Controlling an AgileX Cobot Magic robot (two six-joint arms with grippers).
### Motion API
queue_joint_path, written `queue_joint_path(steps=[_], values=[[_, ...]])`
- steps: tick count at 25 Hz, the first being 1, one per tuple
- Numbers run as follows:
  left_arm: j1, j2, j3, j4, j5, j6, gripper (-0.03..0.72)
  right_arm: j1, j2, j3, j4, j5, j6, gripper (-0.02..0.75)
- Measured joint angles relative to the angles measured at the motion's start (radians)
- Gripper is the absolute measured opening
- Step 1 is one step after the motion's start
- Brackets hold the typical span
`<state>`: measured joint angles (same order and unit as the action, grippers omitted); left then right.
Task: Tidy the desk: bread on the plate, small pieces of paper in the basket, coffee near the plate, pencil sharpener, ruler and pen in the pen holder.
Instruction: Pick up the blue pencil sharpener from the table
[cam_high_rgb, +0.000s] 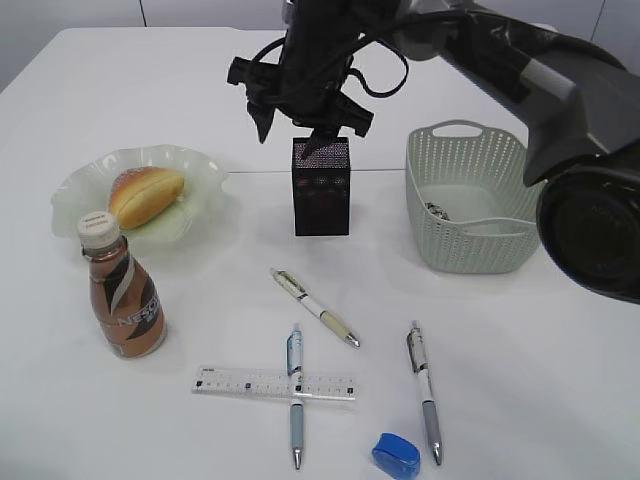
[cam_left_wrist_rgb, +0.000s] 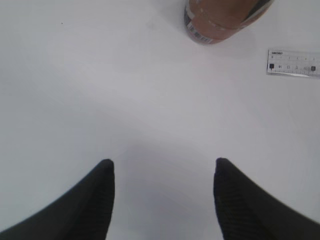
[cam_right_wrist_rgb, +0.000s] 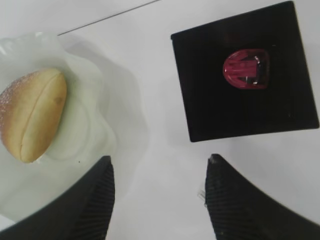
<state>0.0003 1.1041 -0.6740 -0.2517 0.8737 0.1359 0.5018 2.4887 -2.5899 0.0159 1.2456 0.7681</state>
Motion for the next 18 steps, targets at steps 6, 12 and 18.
queue_joint_path(steps=[6, 12, 18], values=[[0.000, 0.000, 0.000, 0.000, 0.006, 0.000, 0.459, 0.000, -0.024, 0.000, 0.031, 0.002, -0.124, 0.424], [0.000, 0.000, 0.000, 0.000, 0.012, 0.000, 0.459, 0.000, -0.058, 0.018, 0.035, 0.002, -0.256, 0.424], [0.000, 0.000, 0.000, 0.000, 0.014, 0.000, 0.459, 0.000, -0.158, 0.242, 0.042, 0.002, -0.329, 0.424]])
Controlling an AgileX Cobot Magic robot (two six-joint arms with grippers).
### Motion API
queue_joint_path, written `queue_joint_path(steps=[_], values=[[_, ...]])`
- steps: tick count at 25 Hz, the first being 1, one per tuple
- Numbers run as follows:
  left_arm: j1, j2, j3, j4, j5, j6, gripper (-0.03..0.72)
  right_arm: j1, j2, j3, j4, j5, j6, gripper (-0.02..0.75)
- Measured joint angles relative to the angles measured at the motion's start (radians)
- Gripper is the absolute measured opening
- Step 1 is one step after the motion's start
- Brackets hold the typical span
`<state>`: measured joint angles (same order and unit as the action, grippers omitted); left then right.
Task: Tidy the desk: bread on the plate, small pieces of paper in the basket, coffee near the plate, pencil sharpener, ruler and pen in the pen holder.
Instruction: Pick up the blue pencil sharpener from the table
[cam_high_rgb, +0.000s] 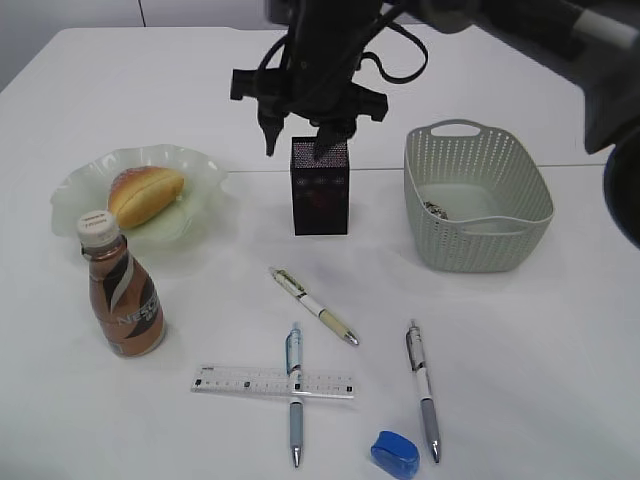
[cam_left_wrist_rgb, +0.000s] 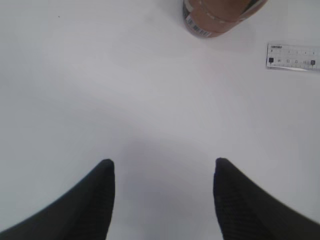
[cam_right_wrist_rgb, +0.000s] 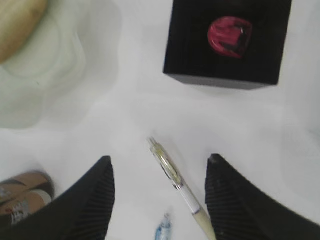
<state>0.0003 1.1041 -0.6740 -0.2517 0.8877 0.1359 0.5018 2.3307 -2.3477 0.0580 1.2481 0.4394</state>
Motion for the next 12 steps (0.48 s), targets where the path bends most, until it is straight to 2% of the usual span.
queue_joint_path(steps=[6, 12], values=[[0.000, 0.000, 0.000, 0.000, 0.000, 0.000, 0.458, 0.002, -0.140, 0.272, -0.005, -0.004, -0.051, 0.424], [0.000, 0.000, 0.000, 0.000, 0.000, 0.000, 0.458, 0.069, -0.264, 0.571, -0.064, -0.008, -0.110, 0.424]])
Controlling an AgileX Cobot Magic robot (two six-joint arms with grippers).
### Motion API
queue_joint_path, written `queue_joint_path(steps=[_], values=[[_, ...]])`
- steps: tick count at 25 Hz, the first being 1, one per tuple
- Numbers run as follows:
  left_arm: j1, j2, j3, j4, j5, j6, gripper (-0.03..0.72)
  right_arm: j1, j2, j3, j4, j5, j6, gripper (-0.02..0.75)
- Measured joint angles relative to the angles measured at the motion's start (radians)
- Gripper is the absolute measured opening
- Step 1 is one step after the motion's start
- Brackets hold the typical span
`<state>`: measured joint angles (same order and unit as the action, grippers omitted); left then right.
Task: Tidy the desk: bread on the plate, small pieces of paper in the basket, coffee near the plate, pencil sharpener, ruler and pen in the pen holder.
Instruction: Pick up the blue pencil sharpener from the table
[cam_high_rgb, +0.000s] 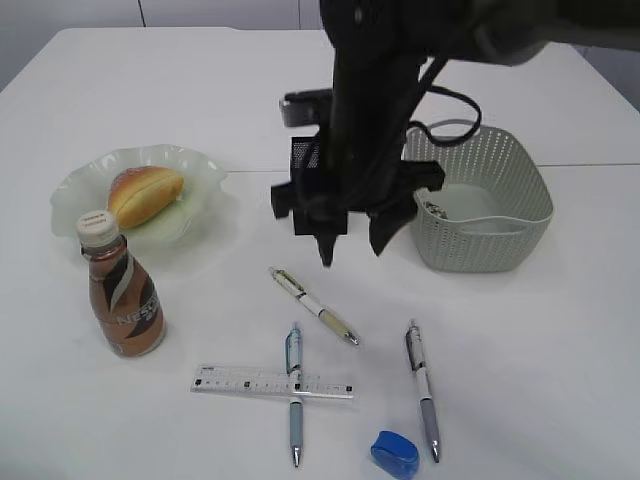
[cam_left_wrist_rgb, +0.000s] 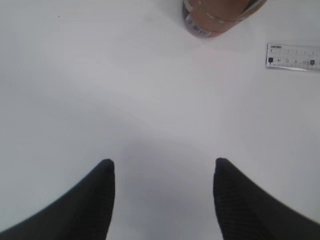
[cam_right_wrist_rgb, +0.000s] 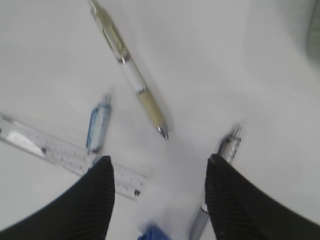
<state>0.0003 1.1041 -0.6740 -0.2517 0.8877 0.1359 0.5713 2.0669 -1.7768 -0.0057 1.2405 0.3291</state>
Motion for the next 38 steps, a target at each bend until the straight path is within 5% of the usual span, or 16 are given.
queue_joint_path(steps=[17, 29, 38], values=[[0.000, 0.000, 0.000, 0.000, 0.000, 0.000, 0.458, 0.047, -0.486, 0.703, 0.016, -0.079, -0.194, 0.424], [0.000, 0.000, 0.000, 0.000, 0.006, 0.000, 0.457, 0.047, -0.559, 0.742, 0.158, -0.175, -0.488, 0.424], [0.000, 0.000, 0.000, -0.005, 0.008, 0.000, 0.445, 0.047, -0.428, 0.742, 0.179, -0.248, -0.514, 0.424]])
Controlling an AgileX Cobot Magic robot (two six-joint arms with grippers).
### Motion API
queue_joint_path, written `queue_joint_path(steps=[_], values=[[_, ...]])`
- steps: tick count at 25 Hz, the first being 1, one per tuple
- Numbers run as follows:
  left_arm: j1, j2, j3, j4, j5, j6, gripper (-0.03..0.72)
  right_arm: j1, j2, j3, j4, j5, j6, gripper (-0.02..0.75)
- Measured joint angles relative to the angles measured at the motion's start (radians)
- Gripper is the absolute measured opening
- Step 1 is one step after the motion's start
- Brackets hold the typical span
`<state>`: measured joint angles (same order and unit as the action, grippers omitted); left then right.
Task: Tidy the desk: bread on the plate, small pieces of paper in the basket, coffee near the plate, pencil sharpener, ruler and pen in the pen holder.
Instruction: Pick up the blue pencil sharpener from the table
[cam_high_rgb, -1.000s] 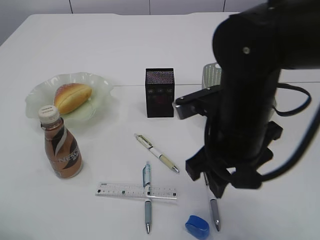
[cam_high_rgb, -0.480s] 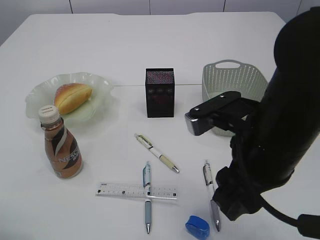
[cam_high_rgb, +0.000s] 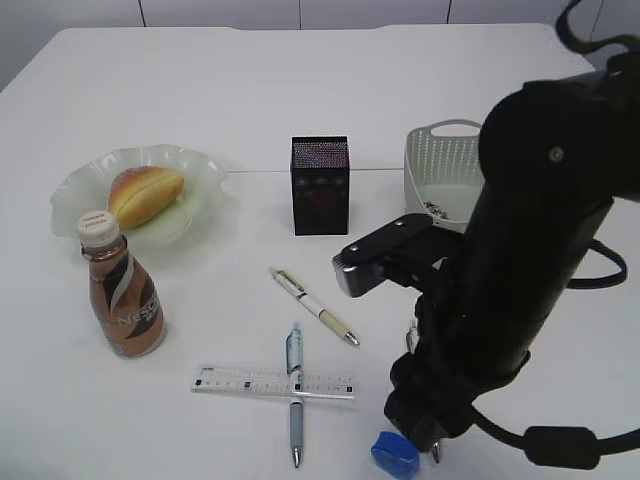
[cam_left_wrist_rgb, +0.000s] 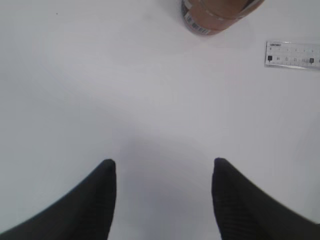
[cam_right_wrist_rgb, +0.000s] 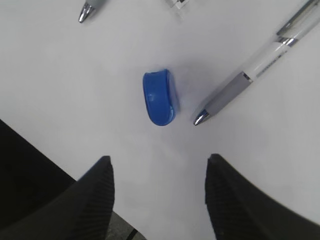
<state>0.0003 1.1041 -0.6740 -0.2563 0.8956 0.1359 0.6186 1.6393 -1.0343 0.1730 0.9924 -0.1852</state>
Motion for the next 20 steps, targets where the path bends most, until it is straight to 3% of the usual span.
queue_joint_path(steps=[9, 20], values=[[0.000, 0.000, 0.000, 0.000, 0.000, 0.000, 0.440, 0.059, 0.090, 0.000, -0.020, -0.092, -0.002, 0.424], [0.000, 0.000, 0.000, -0.004, 0.000, 0.000, 0.440, 0.059, 0.176, 0.000, -0.034, -0.136, -0.003, 0.424]])
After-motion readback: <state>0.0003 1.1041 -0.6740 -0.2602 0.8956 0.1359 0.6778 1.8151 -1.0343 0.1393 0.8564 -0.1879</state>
